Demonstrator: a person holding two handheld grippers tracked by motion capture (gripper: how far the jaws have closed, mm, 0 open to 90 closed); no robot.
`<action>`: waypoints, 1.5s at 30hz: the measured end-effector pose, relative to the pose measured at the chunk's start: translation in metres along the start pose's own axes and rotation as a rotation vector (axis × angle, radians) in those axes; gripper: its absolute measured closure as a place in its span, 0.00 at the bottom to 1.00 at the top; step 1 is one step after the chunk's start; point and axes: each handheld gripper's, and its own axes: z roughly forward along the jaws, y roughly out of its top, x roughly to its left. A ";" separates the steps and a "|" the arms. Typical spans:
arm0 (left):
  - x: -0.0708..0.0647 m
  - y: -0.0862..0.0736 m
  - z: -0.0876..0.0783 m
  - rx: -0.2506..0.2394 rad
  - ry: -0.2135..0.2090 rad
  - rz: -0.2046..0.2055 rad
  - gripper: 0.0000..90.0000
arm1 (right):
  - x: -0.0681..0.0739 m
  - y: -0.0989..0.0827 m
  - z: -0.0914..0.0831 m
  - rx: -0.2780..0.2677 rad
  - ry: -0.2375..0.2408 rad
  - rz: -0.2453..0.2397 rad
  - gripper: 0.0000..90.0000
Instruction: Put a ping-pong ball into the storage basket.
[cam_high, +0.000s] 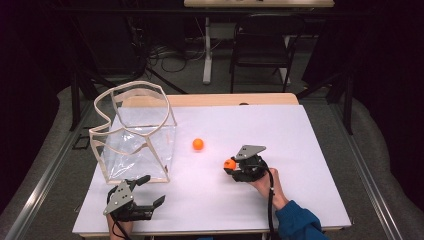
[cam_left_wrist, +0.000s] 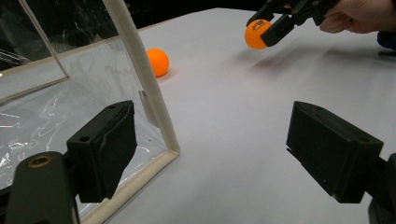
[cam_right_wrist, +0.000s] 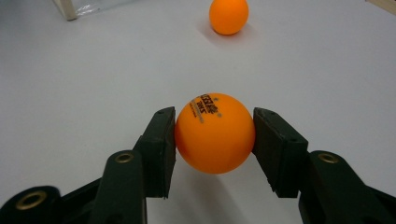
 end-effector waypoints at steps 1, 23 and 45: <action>0.000 0.000 0.000 0.000 0.000 0.000 0.18 | 0.001 0.000 -0.001 -0.004 0.000 0.001 0.56; 0.000 0.001 0.001 -0.004 -0.008 0.004 0.18 | 0.007 0.013 -0.016 -0.075 0.001 0.004 0.56; 0.000 0.001 0.001 -0.013 -0.003 0.007 0.18 | 0.012 0.033 -0.017 -0.111 0.021 -0.017 0.56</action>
